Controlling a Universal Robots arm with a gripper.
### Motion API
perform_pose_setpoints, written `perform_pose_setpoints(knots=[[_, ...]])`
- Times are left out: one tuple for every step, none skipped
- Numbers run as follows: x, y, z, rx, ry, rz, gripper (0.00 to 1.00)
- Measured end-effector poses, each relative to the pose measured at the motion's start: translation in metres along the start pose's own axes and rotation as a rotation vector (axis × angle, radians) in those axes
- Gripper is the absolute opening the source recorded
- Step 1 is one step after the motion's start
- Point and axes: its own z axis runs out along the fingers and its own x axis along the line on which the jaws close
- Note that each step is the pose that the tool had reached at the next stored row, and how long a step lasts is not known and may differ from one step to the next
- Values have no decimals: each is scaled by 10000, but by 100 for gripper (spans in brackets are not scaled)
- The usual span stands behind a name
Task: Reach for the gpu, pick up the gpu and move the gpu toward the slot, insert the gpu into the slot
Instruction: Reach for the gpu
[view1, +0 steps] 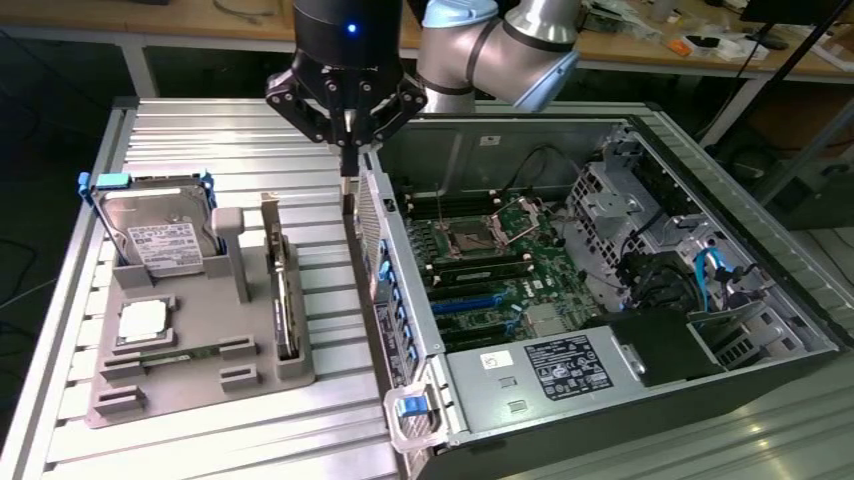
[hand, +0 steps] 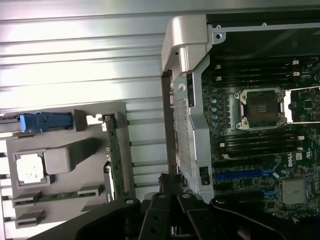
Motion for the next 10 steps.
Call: perform_pose_setpoints(knots=[[13,-1,-2,4,59,12,11],[25,-2,-2,5,107,22,11],[36,-3,-3,8,150,32,11],[48,-4,-4,12,191,42,11],[61,-5,-5,15,225,50,11],[75,-6,-5,16,257,58,11],[87,-7,-4,17,287,65,11],[103,-8,-5,18,314,71,11],[122,-10,-6,18,331,74,11],[145,-12,-6,16,341,77,11]])
